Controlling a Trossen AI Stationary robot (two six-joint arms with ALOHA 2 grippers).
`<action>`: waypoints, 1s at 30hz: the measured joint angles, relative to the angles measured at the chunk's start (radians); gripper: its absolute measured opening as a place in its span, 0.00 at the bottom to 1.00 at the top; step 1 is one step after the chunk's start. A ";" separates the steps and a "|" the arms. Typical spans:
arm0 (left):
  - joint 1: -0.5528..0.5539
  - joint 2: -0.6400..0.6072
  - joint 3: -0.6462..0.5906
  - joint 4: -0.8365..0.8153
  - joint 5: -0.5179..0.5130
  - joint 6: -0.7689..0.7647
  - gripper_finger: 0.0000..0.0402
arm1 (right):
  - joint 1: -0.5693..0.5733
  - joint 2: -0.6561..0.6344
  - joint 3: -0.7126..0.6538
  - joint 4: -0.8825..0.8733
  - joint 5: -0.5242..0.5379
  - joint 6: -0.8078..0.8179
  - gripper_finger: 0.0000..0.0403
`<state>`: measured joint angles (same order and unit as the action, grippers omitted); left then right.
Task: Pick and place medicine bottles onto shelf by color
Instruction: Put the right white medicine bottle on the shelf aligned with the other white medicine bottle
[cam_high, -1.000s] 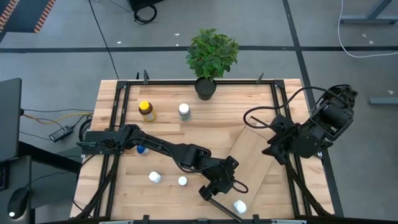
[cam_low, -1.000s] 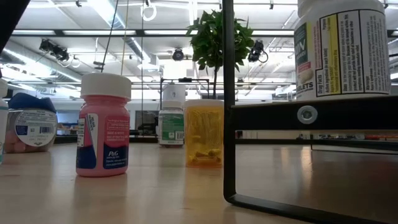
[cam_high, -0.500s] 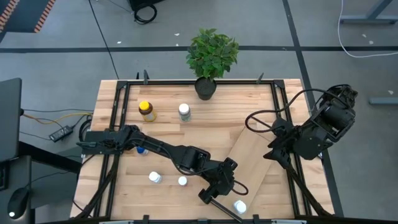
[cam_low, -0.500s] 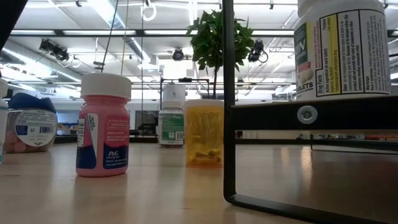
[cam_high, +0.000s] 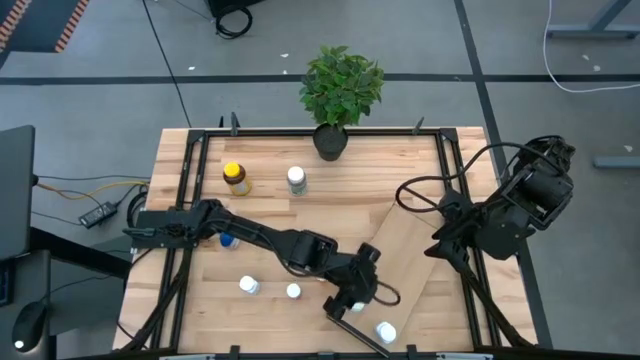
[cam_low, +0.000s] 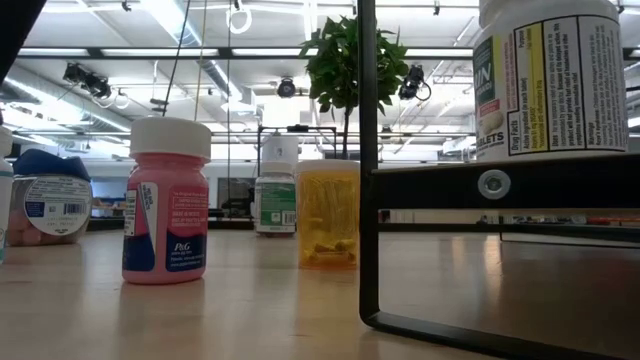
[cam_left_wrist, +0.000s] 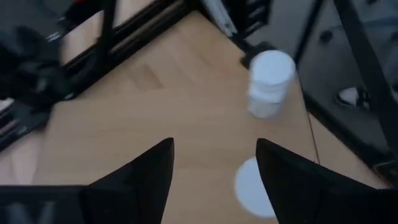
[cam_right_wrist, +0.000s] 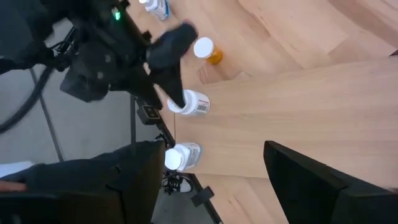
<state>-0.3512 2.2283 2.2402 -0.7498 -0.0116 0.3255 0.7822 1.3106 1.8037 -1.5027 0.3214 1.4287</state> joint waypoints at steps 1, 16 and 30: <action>0.004 -0.010 0.000 0.007 -0.004 -0.026 0.58 | 0.000 0.000 0.000 0.002 0.000 0.000 0.70; 0.067 -0.086 0.001 -0.196 -0.026 -0.475 0.39 | -0.009 0.026 0.000 0.001 0.040 -0.026 0.70; 0.150 -0.195 -0.030 -0.292 0.009 -0.422 0.20 | -0.086 0.120 -0.001 0.011 0.043 -0.110 0.70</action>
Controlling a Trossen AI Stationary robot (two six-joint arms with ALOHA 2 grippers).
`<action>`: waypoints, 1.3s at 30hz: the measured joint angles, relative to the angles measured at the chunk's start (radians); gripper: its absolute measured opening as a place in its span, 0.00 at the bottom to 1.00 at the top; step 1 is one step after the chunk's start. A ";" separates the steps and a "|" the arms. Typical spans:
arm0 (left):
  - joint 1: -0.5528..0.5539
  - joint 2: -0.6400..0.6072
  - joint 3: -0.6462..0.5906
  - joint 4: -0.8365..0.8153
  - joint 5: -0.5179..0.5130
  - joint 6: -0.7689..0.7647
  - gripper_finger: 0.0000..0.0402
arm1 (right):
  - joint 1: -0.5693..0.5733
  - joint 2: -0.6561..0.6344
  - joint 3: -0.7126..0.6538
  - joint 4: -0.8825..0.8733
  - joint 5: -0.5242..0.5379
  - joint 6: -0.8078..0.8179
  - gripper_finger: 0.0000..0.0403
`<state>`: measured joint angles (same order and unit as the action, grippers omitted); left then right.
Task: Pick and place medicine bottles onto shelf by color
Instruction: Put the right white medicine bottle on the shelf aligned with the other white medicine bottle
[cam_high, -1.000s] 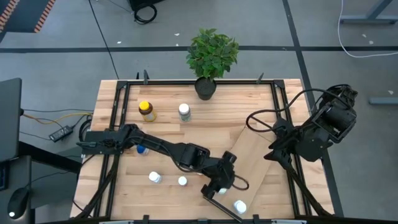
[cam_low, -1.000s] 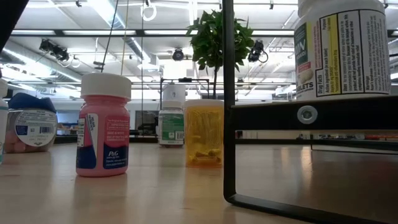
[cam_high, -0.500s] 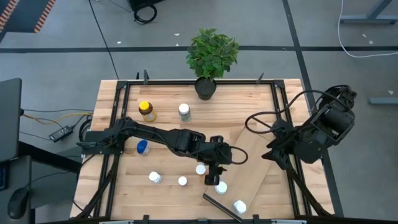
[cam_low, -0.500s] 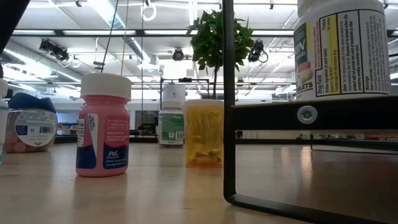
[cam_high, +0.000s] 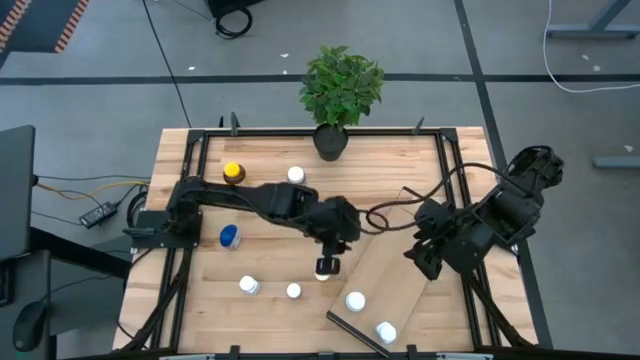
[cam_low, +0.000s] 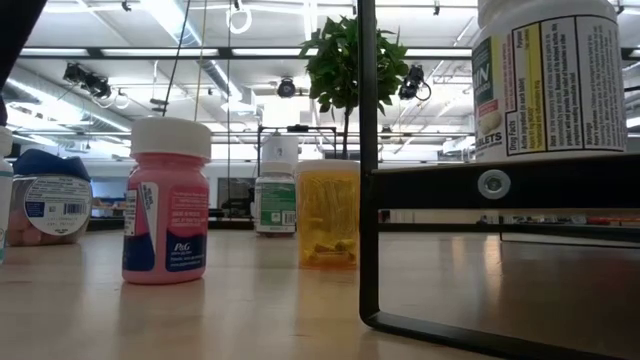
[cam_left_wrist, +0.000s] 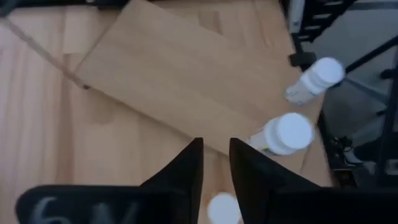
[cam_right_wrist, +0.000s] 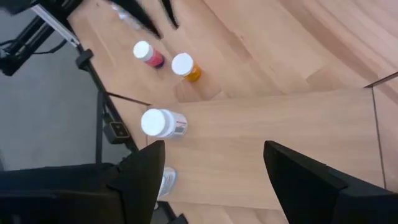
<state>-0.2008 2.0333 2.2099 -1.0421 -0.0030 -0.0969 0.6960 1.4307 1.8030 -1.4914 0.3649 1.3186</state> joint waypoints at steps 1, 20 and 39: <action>0.005 -0.015 -0.022 0.015 0.000 0.000 0.20 | -0.003 0.000 0.000 -0.001 0.001 0.002 0.70; 0.030 -0.741 -1.032 0.692 -0.090 -0.372 0.19 | -0.259 0.125 0.000 0.146 -0.174 -0.438 0.70; -0.120 -0.831 -1.148 0.783 -0.317 -0.700 0.18 | -0.515 0.243 0.000 0.198 -0.505 -1.123 0.70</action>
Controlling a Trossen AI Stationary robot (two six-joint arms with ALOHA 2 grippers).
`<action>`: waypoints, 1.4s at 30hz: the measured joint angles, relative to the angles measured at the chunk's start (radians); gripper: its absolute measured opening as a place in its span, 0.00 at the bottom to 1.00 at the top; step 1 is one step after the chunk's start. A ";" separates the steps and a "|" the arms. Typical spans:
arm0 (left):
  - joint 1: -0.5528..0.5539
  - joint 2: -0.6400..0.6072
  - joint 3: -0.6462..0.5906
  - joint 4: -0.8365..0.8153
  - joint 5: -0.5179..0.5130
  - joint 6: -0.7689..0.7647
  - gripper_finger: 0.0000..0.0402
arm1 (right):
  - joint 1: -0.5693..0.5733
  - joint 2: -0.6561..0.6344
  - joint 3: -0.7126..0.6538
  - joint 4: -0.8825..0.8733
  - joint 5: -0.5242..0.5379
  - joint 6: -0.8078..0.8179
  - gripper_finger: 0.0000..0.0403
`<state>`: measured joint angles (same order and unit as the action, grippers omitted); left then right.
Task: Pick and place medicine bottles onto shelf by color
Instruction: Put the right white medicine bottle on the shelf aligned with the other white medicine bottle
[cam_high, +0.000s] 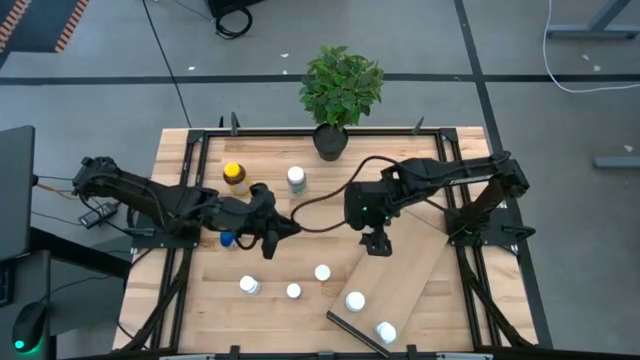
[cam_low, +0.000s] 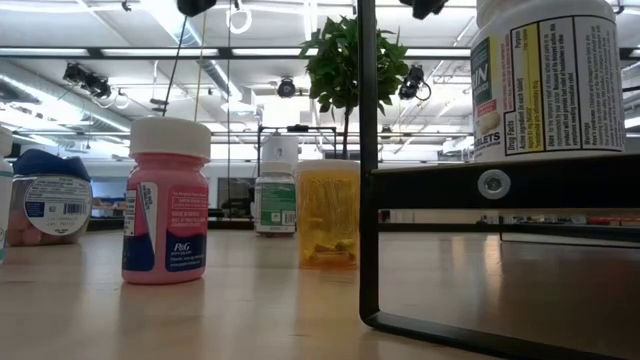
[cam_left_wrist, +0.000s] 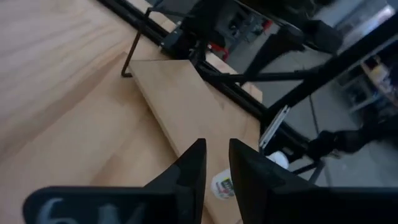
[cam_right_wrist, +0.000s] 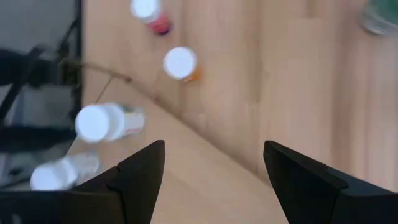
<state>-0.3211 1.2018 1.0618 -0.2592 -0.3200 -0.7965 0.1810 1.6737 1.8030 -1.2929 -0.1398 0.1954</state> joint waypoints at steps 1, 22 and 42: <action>-0.001 0.000 0.000 -0.001 0.001 -0.018 0.18 | -0.002 0.000 0.000 0.000 -0.020 -0.033 0.70; 0.000 0.010 0.001 -0.078 -0.155 -0.247 0.57 | -0.114 -0.002 -0.013 0.027 -0.098 -0.181 0.70; -0.002 0.000 0.002 -0.274 0.104 -0.143 0.56 | -0.077 0.000 -0.154 0.031 0.101 -0.047 0.70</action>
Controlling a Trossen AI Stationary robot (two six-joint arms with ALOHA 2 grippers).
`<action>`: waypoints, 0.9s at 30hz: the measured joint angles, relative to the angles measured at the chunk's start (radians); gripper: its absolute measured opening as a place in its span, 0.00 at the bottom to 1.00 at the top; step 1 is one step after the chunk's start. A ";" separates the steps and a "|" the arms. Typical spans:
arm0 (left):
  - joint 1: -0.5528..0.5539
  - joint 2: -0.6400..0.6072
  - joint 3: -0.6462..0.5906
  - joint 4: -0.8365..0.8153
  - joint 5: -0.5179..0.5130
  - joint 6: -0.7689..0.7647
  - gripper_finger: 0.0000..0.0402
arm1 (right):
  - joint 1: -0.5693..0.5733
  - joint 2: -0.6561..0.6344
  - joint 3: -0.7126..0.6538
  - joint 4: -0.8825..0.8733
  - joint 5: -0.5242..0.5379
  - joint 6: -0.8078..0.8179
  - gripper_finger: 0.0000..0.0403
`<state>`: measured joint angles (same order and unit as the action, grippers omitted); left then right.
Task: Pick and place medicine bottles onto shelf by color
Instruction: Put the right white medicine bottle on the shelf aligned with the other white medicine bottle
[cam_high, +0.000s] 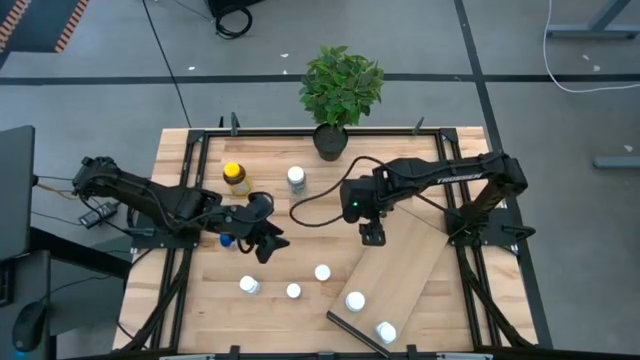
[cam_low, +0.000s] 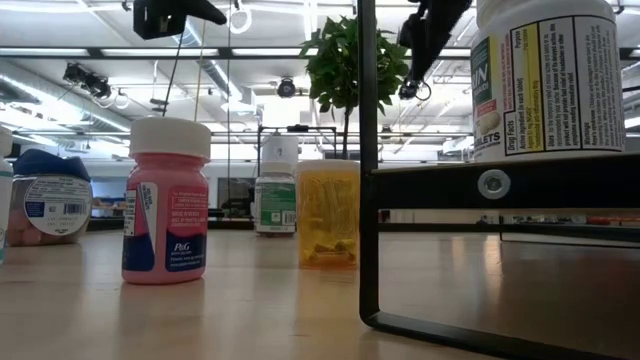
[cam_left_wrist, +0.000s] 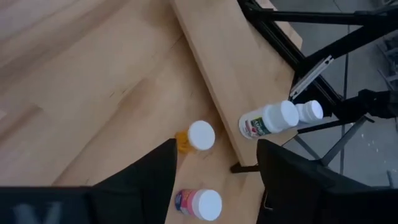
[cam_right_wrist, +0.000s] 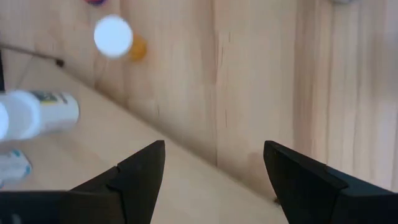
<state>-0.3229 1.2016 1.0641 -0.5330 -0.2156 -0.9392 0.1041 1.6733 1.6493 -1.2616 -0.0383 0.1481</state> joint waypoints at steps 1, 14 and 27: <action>0.001 0.000 0.000 -0.003 0.000 0.008 0.56 | 0.007 0.000 -0.001 -0.015 0.002 -0.019 0.70; -0.014 0.000 0.000 -0.006 0.001 0.008 0.53 | 0.063 -0.010 -0.163 0.033 -0.119 -0.053 0.70; -0.018 0.000 0.000 -0.002 0.004 -0.020 0.47 | 0.245 -0.010 -0.168 0.214 -0.005 0.089 0.70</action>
<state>-0.3408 1.2020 1.0637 -0.5346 -0.2119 -0.9590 0.3494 1.6634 1.4815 -1.0476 -0.0431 0.2367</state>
